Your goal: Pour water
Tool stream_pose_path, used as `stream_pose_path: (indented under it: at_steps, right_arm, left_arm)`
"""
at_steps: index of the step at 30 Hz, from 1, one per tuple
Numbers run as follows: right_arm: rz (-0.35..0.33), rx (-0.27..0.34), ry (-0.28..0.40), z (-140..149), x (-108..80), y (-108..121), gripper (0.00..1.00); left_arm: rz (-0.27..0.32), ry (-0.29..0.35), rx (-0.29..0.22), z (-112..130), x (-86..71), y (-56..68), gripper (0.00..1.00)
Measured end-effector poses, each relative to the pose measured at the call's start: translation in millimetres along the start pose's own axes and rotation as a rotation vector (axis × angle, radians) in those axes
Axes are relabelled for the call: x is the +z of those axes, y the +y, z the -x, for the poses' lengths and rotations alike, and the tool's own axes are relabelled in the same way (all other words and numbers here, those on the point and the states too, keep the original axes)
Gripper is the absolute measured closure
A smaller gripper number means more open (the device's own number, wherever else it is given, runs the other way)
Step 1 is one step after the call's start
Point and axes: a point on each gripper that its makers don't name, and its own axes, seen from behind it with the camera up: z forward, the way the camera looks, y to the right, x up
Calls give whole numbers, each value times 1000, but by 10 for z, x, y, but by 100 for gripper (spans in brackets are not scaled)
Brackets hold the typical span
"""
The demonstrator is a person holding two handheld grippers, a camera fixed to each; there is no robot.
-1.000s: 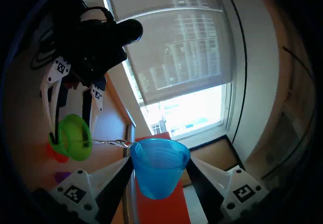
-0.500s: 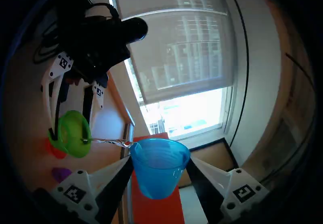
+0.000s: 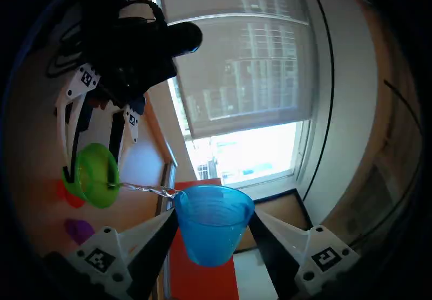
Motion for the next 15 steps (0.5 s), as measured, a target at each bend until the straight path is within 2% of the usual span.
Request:
stream_pose_path:
  at_steps: [15]
  right_arm:
    - [8,-59,3,-48,-8,17,10]
  left_arm:
    - [1,1,-1,-10,5,0,12]
